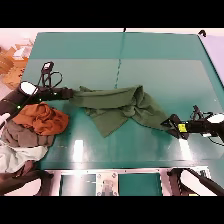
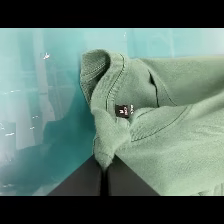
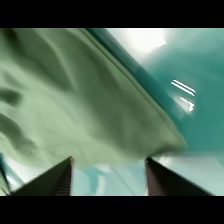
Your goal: Fold the shirts.
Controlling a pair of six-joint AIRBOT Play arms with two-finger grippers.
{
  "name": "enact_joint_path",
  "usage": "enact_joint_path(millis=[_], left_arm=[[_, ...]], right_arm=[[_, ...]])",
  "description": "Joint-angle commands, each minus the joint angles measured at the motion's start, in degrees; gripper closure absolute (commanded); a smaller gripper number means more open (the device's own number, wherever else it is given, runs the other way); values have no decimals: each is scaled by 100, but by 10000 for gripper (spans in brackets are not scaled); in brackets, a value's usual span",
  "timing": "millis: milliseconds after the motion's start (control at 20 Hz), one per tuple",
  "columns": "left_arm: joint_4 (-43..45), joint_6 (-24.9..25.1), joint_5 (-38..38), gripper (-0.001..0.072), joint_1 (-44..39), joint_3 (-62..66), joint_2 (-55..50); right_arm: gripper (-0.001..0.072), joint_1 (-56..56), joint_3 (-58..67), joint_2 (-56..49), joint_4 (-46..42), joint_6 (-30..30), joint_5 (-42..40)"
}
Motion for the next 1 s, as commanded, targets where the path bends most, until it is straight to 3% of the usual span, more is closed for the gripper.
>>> enact_joint_path(millis=[0,100,200,550,750,950], left_arm=[[2,0,9,683,-2,7,0],[2,0,15,683,-2,37,0],[11,0,-35,684,-2,238,2],[20,-4,-1086,684,-2,2354,520],[24,-50,-1554,684,-2,3884,1300],[118,-149,-1840,683,-2,4975,2140]], right_arm=[[421,55,13,-455,603,-610,-750],[604,55,221,-466,793,-957,-1040],[699,55,686,-466,798,-1196,-1071],[701,52,4019,-221,789,-1423,356],[701,-37,6205,505,787,-1419,501],[701,-472,7322,1270,651,-1355,476]])
